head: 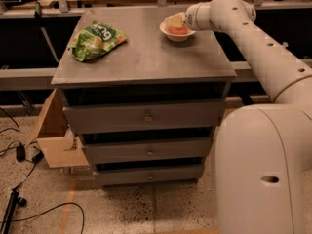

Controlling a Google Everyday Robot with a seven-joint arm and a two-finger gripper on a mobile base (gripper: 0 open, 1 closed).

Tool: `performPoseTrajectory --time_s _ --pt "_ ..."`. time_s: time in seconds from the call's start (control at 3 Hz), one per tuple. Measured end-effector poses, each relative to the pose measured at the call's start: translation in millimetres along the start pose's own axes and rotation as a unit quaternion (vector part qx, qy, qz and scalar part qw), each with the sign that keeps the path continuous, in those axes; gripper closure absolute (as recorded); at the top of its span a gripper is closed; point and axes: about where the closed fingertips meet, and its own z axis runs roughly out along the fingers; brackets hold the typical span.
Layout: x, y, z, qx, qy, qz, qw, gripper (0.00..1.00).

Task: Pick apple from paper bowl and place on counter

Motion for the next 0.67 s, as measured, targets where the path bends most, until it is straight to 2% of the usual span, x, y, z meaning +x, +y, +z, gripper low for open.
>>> performPoseTrajectory --time_s 0.33,0.67 --pt "-1 -1 14 0.002 0.001 0.001 1.0000 0.39" --pt "2 -3 26 0.004 0.007 0.002 1.0000 0.35"
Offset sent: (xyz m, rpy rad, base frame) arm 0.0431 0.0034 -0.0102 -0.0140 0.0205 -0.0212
